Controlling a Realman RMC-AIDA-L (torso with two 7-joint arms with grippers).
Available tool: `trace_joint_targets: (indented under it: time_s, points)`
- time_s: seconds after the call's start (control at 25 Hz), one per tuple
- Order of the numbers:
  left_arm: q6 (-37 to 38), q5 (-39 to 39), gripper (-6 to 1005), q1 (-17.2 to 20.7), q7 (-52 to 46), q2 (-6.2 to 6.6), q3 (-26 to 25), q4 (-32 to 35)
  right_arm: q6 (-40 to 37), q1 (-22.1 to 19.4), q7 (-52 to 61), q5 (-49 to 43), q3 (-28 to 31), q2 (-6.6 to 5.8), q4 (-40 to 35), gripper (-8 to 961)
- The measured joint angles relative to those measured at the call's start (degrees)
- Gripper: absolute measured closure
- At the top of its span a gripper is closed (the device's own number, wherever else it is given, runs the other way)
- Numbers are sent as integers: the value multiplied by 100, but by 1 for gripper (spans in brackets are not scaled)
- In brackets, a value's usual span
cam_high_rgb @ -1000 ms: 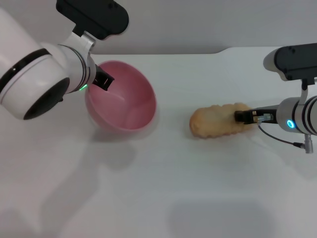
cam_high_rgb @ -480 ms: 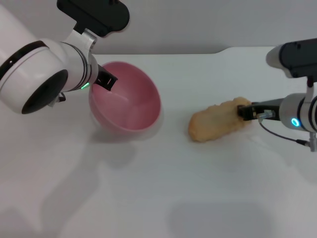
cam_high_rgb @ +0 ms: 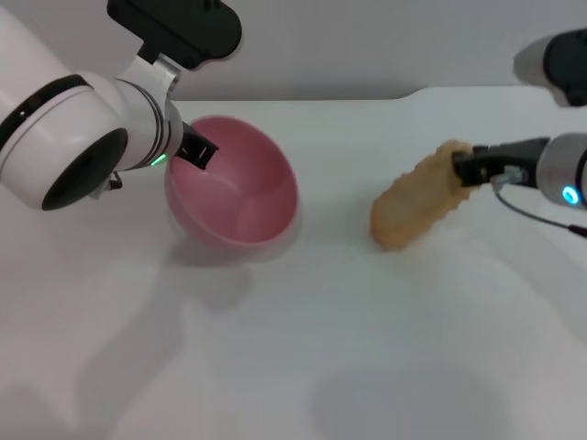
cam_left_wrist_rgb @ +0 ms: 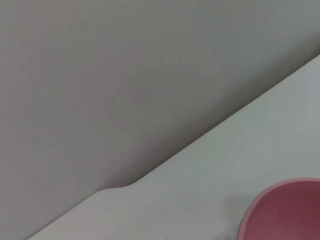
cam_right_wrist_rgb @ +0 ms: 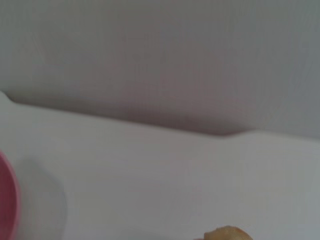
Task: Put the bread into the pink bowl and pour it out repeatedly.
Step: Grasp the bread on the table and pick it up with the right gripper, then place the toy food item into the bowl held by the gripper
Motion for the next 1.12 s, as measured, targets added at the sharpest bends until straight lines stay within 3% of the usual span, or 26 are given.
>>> trace_joint_targets:
  time_s: [0.4,0.48,1.12]
  points:
    - [-9,-78,919,-7,-1,0,1,-14,481,-99,-79,-326,46,7,-1121,763]
    - [-9,-99,919,-21,-1,0,8,-14,516,-87,-112,-327,74,4,-1265,879]
    - [149,-671,918,-205,-62,-40,373,-1,750,162,-162,-369,35,5,-2225,921]
